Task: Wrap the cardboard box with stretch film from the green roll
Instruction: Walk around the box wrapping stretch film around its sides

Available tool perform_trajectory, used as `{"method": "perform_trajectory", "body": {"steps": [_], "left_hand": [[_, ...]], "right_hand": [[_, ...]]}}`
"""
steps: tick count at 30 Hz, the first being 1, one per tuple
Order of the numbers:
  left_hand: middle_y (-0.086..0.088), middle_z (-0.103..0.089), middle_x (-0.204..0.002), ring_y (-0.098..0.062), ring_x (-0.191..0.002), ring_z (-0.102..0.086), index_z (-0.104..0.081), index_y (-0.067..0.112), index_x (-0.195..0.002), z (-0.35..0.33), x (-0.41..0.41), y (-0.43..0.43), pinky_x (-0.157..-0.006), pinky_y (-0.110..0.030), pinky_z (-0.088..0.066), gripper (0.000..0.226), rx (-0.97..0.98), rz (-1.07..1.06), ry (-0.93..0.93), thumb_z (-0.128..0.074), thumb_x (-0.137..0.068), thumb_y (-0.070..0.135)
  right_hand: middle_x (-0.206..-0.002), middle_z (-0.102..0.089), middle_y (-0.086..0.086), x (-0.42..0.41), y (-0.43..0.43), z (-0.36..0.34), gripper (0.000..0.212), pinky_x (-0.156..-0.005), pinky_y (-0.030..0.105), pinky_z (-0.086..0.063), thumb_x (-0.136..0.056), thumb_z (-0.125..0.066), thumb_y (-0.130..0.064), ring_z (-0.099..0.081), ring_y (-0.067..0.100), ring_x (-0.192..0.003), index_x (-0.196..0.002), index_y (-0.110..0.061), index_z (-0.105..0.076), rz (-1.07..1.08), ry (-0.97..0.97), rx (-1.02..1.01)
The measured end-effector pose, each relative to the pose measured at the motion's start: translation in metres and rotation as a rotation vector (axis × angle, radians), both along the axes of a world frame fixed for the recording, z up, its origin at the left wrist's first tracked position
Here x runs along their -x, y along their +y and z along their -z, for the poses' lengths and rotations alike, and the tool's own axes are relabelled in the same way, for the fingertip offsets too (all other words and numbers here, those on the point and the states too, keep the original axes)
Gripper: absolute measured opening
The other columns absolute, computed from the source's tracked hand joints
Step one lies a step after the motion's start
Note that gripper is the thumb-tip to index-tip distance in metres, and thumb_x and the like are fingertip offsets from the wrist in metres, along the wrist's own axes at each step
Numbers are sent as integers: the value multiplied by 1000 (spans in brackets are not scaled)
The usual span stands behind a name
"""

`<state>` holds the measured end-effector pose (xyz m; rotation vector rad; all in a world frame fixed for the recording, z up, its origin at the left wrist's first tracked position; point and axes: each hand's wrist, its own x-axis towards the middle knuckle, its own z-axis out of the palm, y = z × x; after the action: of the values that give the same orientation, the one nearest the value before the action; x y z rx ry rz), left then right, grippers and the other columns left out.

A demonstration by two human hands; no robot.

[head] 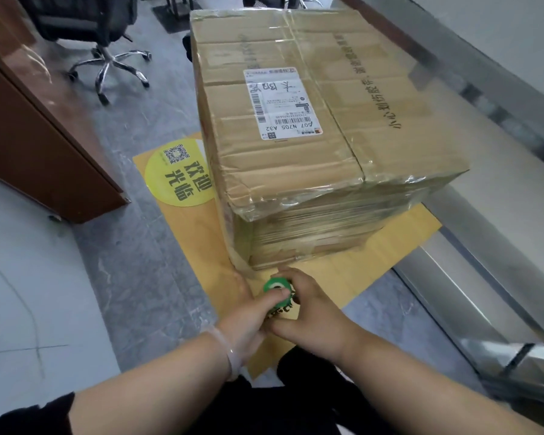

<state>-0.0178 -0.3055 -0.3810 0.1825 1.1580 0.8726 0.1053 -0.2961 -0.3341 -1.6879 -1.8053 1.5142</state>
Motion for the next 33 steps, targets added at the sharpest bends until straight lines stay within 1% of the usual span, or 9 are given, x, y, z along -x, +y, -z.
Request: {"method": "perform_trajectory", "body": {"steps": [2, 5, 10, 15, 19, 24, 28, 31, 33], "left_hand": [[-24, -58, -134, -32, -108, -69, -16, 34, -157, -2, -9, 0, -101, -55, -50, 128, -17, -39, -14, -83, -50, 19], [-20, -60, -131, -35, -109, -68, -7, 45, -156, 0, -29, 0, -95, -52, -54, 119, 13, -130, 11, -81, -69, 12], [-20, -54, -141, -39, -110, -67, -6, 60, -150, -2, -84, 2, -91, -61, -52, 108, 89, -397, 26, -79, -80, 23], [-15, -45, -149, -34, -113, -63, 6, 59, -150, -14, -126, 9, -96, -57, -47, 96, 72, -632, -6, -59, -95, 15], [-9, -38, -154, -30, -129, -53, 1, 57, -152, -17, -141, 12, -106, -51, -41, 108, 100, -740, -30, -74, -80, 27], [-12, -56, -131, -28, -110, -63, 5, 48, -155, -21, -154, 19, -84, -46, -51, 90, 64, -737, -41, -54, -98, 12], [-14, -56, -128, -26, -105, -62, -1, 42, -158, -23, -165, 17, -81, -39, -49, 86, 60, -753, -28, -49, -97, 2], [-20, -49, -143, -31, -118, -58, 2, 44, -157, -22, -178, 13, -92, -46, -48, 105, 57, -772, 11, -65, -86, 4], [-19, -53, -139, -33, -123, -57, 2, 47, -156, -23, -190, 13, -103, -53, -44, 116, 68, -773, 83, -70, -71, 14]], "right_hand": [[-125, -53, -14, -14, 8, 2, 51, -94, 19, -46, -67, -75, -33, -54, -2, -111, -106, -44, -46, -36, 42, 55], [-110, -61, -13, -42, 30, -2, 51, -91, 34, -51, -67, -72, -36, -60, 4, -102, -110, -40, -46, -172, 31, 111], [-137, -37, -10, -83, 65, -3, 81, -96, 18, -40, -75, -73, -26, -45, 8, -125, -142, -43, -33, -514, -4, 116], [-138, -35, -8, -106, 87, 2, 67, -104, 27, -38, -71, -75, -31, -39, 10, -129, -129, -35, -43, -568, 7, 100], [-134, -50, -10, -121, 88, 6, 57, -105, 22, -38, -72, -80, -23, -46, 3, -126, -113, -35, -43, -542, 122, 218], [-126, -49, -8, -127, 101, 2, 75, -94, 12, -40, -73, -79, -24, -51, 2, -114, -133, -44, -38, -630, 74, 83], [-137, -41, -17, -133, 102, 4, 53, -106, 22, -38, -71, -80, -22, -42, 4, -128, -112, -34, -50, -645, 94, 91], [-133, -50, -15, -145, 106, 7, 53, -96, 11, -38, -73, -80, -20, -47, 0, -122, -108, -33, -43, -700, 109, 180], [-127, -55, -11, -155, 112, 5, 61, -97, 17, -41, -71, -81, -27, -52, 0, -117, -115, -40, -40, -778, 87, 158]]}}
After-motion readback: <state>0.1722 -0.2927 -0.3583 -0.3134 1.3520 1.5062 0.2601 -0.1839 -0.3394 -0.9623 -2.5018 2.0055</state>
